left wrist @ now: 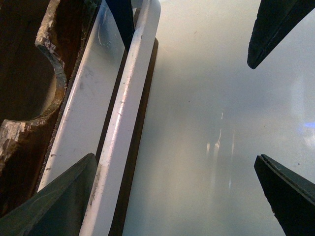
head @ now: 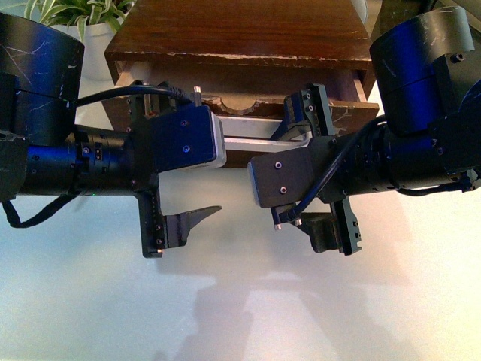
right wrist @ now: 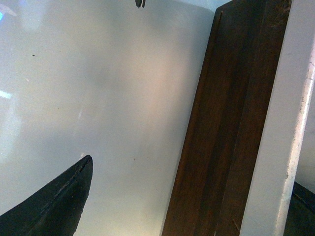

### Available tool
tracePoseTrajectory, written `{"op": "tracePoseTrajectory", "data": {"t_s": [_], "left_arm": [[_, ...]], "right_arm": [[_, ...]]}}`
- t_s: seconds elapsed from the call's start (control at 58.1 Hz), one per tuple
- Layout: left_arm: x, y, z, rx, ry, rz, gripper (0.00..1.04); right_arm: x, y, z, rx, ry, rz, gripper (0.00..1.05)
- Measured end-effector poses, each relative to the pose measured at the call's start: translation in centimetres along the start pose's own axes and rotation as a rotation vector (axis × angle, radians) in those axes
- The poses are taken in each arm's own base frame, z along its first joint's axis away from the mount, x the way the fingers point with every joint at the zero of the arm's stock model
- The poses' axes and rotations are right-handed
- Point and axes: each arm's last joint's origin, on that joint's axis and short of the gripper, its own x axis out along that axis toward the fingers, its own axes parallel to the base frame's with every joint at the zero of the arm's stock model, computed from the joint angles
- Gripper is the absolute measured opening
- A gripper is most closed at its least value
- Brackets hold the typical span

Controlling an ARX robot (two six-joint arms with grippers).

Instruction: Open drawer

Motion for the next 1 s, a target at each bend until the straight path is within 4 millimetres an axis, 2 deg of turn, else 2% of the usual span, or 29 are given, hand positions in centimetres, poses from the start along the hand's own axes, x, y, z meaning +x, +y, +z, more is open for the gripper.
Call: {"op": "tracePoseTrajectory", "data": {"t_s": [0.999], "left_arm": [[-1.6, -2.7, 0.5, 0.04, -0.014, -0.073, 0.96]], "right_arm": [[0.0, 2.1, 2.6, -0.031, -0.05, 0.05, 0.96]]}}
